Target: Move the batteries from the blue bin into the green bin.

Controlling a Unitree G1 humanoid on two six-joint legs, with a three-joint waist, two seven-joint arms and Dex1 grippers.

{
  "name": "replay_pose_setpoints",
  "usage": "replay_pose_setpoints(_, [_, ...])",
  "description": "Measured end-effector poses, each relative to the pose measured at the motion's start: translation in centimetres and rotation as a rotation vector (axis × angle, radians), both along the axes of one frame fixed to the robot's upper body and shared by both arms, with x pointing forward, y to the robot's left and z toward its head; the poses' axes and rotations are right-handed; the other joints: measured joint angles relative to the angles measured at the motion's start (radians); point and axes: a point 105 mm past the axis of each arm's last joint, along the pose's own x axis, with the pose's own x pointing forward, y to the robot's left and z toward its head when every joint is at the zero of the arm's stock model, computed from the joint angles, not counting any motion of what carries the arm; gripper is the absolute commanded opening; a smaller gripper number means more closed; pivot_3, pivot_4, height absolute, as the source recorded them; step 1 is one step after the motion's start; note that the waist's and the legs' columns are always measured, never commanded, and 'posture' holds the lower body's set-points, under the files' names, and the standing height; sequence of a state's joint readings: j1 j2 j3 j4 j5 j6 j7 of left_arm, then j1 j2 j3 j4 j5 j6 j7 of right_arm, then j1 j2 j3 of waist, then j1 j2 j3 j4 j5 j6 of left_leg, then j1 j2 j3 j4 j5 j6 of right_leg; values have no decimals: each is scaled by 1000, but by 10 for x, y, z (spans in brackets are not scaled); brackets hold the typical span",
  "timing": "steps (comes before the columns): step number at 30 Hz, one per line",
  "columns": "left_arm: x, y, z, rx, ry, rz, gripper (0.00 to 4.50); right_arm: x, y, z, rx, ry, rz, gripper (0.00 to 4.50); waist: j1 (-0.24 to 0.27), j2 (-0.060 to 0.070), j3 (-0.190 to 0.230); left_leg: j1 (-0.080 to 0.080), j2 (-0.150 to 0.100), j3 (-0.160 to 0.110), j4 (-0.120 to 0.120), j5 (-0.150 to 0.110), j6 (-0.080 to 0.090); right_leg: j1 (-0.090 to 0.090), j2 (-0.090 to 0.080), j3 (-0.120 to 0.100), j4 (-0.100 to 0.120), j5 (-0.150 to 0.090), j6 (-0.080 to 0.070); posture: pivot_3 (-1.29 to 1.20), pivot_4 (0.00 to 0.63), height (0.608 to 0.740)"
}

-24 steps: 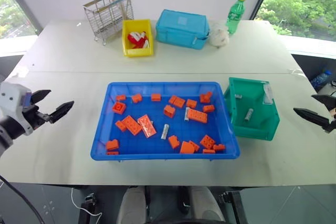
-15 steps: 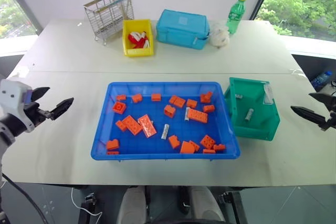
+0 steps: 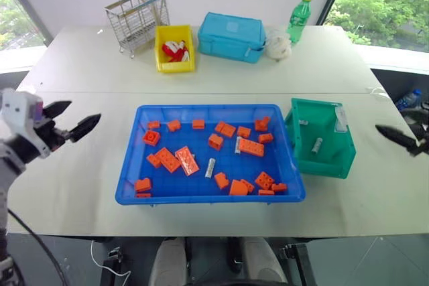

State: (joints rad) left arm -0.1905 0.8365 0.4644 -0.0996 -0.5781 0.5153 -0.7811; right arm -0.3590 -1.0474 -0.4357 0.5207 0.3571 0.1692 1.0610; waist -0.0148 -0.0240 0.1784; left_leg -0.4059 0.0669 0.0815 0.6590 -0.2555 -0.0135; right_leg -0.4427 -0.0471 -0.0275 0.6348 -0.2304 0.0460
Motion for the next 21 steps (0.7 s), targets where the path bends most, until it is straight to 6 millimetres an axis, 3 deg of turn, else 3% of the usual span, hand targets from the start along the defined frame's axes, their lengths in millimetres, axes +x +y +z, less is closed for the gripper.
replay_pose_setpoints(5, [4,-49,15,17,12,-235,4500,17,52,41,-42,-44,197,4473,-1,0,0,-1,0,0,-1,0,0,-1,1,0,0,2,3,0,150,736])
replay_pose_setpoints(8, [-4,-73,23,42,30,-392,4500,21,106,50,-44,-11,368,4473,-1,0,0,0,1,-1,-1,0,0,-1,2,0,1,2,4,0,150,736])
replay_pose_setpoints(11, [-18,-93,20,87,88,-557,4500,17,169,33,19,83,572,4473,0,0,0,0,1,-2,-1,0,0,-1,1,0,1,2,3,0,150,736])
replay_pose_setpoints(14, [-29,-99,12,142,149,-664,4500,1,224,13,98,207,752,4473,2,1,1,-1,0,-2,0,0,0,-1,1,0,1,2,3,0,150,736])
replay_pose_setpoints(17, [-33,-100,4,209,176,-717,4500,-15,260,-1,131,328,879,4473,6,1,1,-2,0,-2,1,0,0,-1,0,-1,1,0,0,0,150,736])
replay_pose_setpoints(21, [-35,-102,-4,241,197,-768,4500,-28,283,-31,147,536,937,4473,5,0,1,-3,0,-1,3,0,0,-1,-1,-1,1,0,0,0,150,736])
